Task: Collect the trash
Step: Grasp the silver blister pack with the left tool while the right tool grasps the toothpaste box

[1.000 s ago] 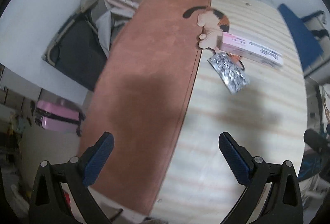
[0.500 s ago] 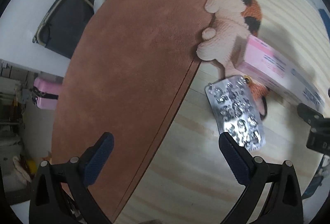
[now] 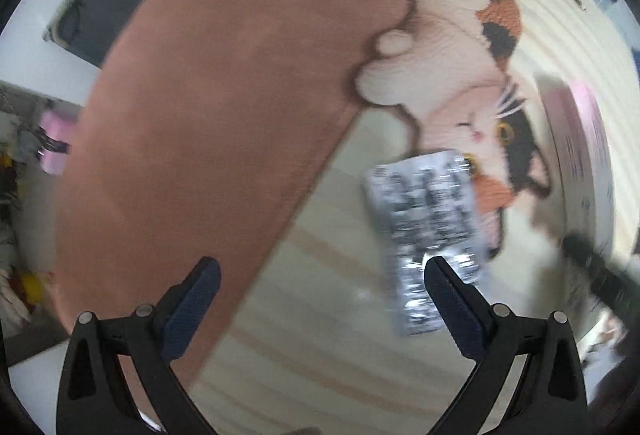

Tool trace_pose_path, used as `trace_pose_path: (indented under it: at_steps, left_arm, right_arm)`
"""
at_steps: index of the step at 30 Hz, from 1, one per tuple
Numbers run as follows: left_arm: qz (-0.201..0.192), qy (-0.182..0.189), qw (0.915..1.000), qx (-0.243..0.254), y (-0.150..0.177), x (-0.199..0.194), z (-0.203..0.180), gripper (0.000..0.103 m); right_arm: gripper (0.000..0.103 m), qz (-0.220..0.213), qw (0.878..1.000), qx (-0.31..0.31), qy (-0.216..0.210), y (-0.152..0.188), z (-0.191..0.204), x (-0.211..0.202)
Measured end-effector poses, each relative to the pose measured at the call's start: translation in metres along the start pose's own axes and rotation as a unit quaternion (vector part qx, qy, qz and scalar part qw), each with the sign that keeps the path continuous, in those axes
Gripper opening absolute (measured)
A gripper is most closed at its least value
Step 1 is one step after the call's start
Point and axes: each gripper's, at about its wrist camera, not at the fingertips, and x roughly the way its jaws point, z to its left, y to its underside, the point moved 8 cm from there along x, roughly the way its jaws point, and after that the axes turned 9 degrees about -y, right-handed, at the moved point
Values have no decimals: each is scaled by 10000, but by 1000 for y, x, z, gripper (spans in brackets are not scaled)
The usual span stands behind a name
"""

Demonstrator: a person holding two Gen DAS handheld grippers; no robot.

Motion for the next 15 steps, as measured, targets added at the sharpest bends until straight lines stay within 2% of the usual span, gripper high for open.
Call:
trace_pose_path:
  at_steps: [4, 6, 7, 8, 9, 11, 14, 15]
  left_arm:
    - [379, 458, 9982, -105, -6, 13, -27, 103]
    - [462, 487, 9976, -149, -11, 20, -34, 100]
    - [384, 476, 9980, -174, -14, 18, -35, 95]
    - [283, 417, 9986, -129, -17, 16, -36, 86]
    - [148, 359, 9992, 3, -20, 12, -39, 81]
    - [-107, 326, 9986, 414, -21, 5, -47, 64]
    - [-390, 114, 9937, 1048, -16, 0, -53, 64]
    - [-443, 96, 9916, 1209, -12, -1, -54, 64]
  right_arm:
    - [67, -72, 9980, 583, -214, 17, -27, -4]
    - [69, -57, 9974, 663, -279, 20, -33, -4]
    - [70, -53, 9979, 611, -220, 20, -35, -4]
    - [70, -72, 9983, 560, -165, 19, -37, -5]
    - [70, -109, 9987, 488, -117, 18, -38, -5]
    - [70, -163, 9997, 130, 111, 12, -35, -2]
    - [69, -208, 9990, -190, 346, 10, -26, 5]
    - [60, -271, 9985, -223, 417, 12, -26, 4]
